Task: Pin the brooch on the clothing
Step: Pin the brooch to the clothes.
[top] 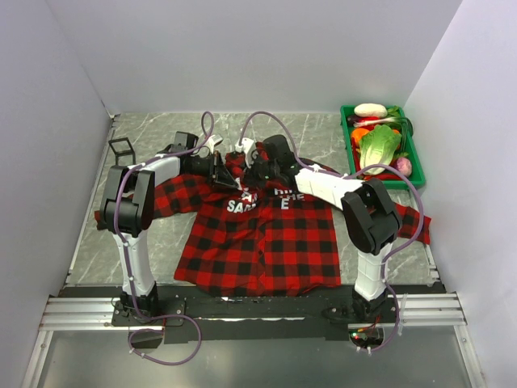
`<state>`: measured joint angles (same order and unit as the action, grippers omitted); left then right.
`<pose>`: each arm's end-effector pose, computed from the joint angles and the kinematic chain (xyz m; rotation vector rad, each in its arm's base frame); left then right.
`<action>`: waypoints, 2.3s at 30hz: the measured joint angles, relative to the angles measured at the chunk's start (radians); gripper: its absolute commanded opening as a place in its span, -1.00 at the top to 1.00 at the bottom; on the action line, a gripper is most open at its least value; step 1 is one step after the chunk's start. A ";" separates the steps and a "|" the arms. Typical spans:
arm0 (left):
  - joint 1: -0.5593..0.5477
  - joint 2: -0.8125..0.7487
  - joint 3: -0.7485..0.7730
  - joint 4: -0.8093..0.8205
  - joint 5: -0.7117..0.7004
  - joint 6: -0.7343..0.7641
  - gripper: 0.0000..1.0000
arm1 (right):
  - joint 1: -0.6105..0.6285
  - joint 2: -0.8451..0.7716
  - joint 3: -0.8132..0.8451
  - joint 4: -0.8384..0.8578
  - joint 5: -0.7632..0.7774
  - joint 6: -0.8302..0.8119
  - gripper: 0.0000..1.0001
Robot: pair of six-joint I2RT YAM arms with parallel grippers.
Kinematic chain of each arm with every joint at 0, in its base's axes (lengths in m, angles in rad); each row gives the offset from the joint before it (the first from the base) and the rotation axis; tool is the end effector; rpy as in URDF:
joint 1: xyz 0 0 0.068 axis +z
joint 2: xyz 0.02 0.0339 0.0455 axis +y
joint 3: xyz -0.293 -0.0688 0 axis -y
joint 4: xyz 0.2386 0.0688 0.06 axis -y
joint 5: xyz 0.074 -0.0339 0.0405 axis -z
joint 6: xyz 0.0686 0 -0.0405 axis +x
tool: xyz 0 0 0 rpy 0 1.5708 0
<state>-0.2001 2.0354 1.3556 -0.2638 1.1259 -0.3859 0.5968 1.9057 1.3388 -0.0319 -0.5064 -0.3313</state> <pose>0.4143 -0.1472 0.1883 0.2635 2.4085 -1.6564 0.3622 0.2863 0.2372 -1.2232 1.7883 0.7007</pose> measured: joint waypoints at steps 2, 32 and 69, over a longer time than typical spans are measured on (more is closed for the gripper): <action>0.000 0.000 0.003 -0.006 -0.003 0.005 0.98 | 0.000 0.003 0.008 -0.010 0.000 -0.003 1.00; -0.013 0.000 0.020 -0.079 -0.079 0.071 0.98 | 0.008 0.103 0.163 -0.204 -0.019 -0.040 1.00; -0.037 -0.074 -0.043 0.000 -0.186 0.083 0.98 | -0.013 0.171 0.261 -0.295 -0.045 0.111 1.00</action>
<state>-0.2375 1.9610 1.3121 -0.2642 0.9398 -0.3031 0.5838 2.0762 1.5993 -0.3267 -0.5514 -0.2199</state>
